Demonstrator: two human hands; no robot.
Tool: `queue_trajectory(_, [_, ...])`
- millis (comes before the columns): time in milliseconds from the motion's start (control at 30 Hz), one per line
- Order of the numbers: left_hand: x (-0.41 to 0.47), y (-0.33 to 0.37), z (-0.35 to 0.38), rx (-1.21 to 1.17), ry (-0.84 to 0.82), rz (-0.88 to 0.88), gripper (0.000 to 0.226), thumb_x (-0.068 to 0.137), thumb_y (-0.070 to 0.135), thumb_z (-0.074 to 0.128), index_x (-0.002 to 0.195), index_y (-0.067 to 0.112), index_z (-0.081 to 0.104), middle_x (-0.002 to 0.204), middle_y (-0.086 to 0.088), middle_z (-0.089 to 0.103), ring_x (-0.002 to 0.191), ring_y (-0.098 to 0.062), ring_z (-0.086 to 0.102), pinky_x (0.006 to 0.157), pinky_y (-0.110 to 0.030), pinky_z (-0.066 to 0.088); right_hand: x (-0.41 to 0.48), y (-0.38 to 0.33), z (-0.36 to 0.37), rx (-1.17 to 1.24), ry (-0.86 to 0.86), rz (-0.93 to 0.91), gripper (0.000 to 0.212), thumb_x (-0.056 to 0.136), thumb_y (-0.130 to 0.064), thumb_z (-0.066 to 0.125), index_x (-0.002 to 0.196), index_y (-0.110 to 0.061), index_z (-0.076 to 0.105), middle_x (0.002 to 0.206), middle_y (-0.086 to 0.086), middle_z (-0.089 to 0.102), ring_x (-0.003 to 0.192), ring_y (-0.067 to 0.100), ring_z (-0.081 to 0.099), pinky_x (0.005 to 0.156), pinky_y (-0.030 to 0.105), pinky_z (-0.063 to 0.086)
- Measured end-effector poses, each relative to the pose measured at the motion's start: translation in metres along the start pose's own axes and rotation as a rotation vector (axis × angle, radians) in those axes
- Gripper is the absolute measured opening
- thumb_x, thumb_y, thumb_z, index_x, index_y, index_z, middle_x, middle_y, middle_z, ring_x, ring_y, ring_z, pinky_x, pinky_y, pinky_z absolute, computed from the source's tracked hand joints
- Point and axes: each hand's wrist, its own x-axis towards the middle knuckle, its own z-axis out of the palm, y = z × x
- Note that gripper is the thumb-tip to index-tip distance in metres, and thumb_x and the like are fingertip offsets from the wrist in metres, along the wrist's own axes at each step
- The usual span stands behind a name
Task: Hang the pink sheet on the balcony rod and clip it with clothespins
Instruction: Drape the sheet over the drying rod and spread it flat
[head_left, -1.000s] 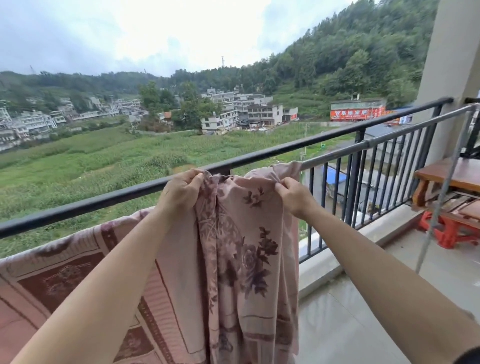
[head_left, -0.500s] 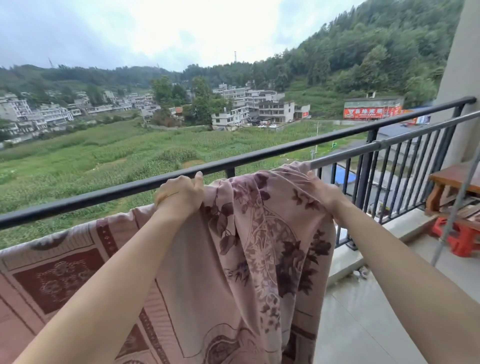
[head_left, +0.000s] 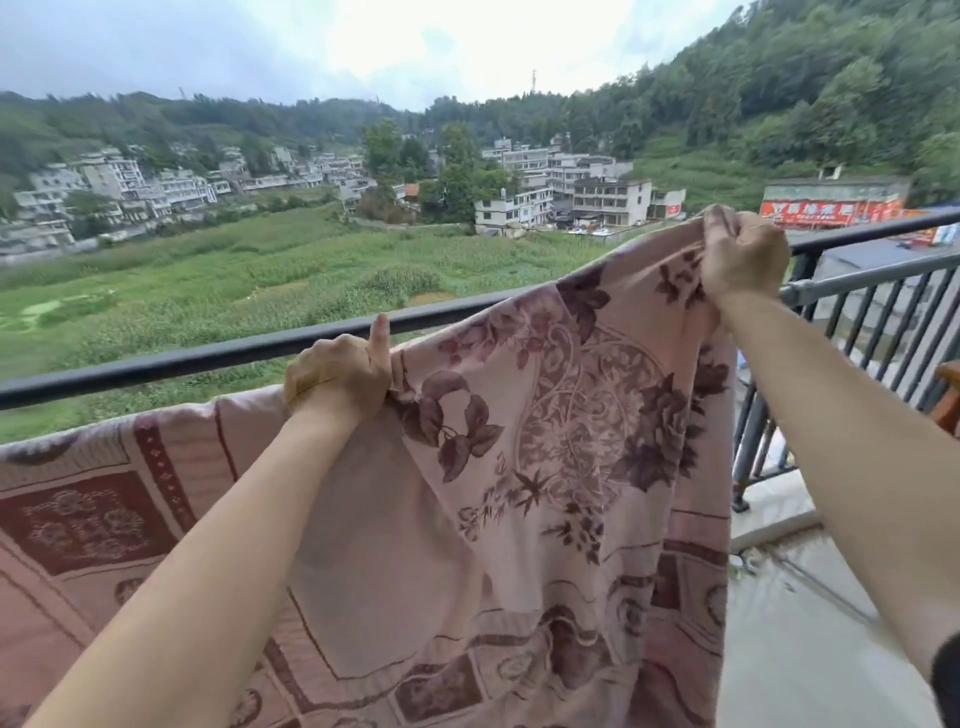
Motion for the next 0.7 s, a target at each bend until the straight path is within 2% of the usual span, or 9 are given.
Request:
queue_trajectory(67, [0.001,0.004,-0.001,0.015,-0.015,-0.015,0.079,0.095,0.065,0.01,0.074,0.017,0.07,0.091,-0.019,0.069,0.089,-0.038,0.064,0.075,-0.039,0.044,0.007,0.012,0.007,-0.053,-0.024,0.004,0.037,0.1,-0.041,0.046,0.082,-0.011,0.058,0.088,0.015,0.065,0.082,0.027,0.056,0.067,0.033,0.034])
queue_trajectory(133, [0.003,0.009,-0.001,0.02,-0.057,-0.063,0.067,0.094,0.059,0.021,0.075,0.017,0.069,0.094,-0.017,0.069,0.091,-0.037,0.063,0.079,-0.04,0.048,0.004,0.029,0.015,-0.085,-0.193,0.067,0.038,0.099,-0.04,0.048,0.091,-0.007,0.066,0.101,0.02,0.069,0.094,0.032,0.062,0.078,0.035,0.044])
queue_trajectory(233, [0.008,0.012,-0.004,-0.002,-0.138,-0.141,0.05,0.09,0.049,0.034,0.07,0.013,0.064,0.089,-0.015,0.067,0.083,-0.034,0.059,0.073,-0.036,0.047,-0.011,0.057,0.007,0.212,-0.544,0.343,0.041,0.093,-0.045,0.054,0.103,-0.01,0.075,0.087,0.008,0.072,0.075,0.021,0.067,0.069,0.025,0.054])
queue_trajectory(333, [0.011,0.037,-0.005,-0.062,-0.078,-0.03,0.046,0.097,0.046,0.037,0.074,0.014,0.06,0.081,-0.01,0.065,0.075,-0.03,0.059,0.066,-0.034,0.044,-0.022,0.086,0.0,0.69,-0.696,0.591,0.046,0.094,-0.036,0.038,0.069,-0.018,0.072,0.066,-0.002,0.068,0.051,0.013,0.061,0.047,0.02,0.05])
queue_trajectory(400, [0.009,0.073,-0.002,-0.125,-0.033,0.095,0.047,0.099,0.049,0.034,0.071,0.017,0.056,0.071,-0.002,0.061,0.065,-0.02,0.057,0.057,-0.029,0.036,-0.03,0.1,0.003,0.777,-0.765,0.66,0.044,0.096,-0.028,0.037,0.06,-0.019,0.061,0.055,-0.004,0.056,0.041,0.01,0.046,0.039,0.018,0.04])
queue_trajectory(467, [0.007,0.115,0.001,-0.197,-0.011,0.187,0.046,0.099,0.051,0.032,0.069,0.022,0.051,0.067,0.003,0.057,0.061,-0.011,0.052,0.052,-0.026,0.029,-0.038,0.113,0.009,0.673,-0.955,0.572,0.039,0.102,-0.03,0.042,0.078,-0.013,0.068,0.068,0.004,0.063,0.055,0.016,0.057,0.051,0.027,0.053])
queue_trajectory(533, [0.008,0.151,0.009,-0.247,-0.002,0.259,0.044,0.098,0.054,0.032,0.077,0.023,0.055,0.072,0.007,0.058,0.063,-0.011,0.052,0.052,-0.026,0.029,-0.043,0.125,0.012,0.637,-1.096,0.514,0.037,0.102,-0.035,0.047,0.107,-0.009,0.073,0.102,0.014,0.073,0.089,0.028,0.07,0.082,0.042,0.061])
queue_trajectory(600, [0.011,0.18,0.021,-0.245,-0.043,0.307,0.046,0.097,0.057,0.03,0.085,0.023,0.059,0.077,0.007,0.057,0.069,-0.015,0.053,0.057,-0.03,0.031,-0.039,0.132,0.01,0.637,-1.156,0.482,0.037,0.098,-0.041,0.054,0.111,-0.014,0.075,0.116,0.016,0.072,0.105,0.03,0.07,0.083,0.042,0.061])
queue_trajectory(700, [0.017,0.208,0.043,-0.105,-0.16,0.335,0.063,0.097,0.061,0.024,0.074,0.018,0.064,0.072,0.002,0.062,0.067,-0.02,0.057,0.056,-0.032,0.036,-0.027,0.147,0.01,0.619,-1.27,0.475,0.051,0.084,-0.051,0.071,0.115,-0.01,0.074,0.119,0.016,0.071,0.108,0.03,0.069,0.08,0.036,0.06])
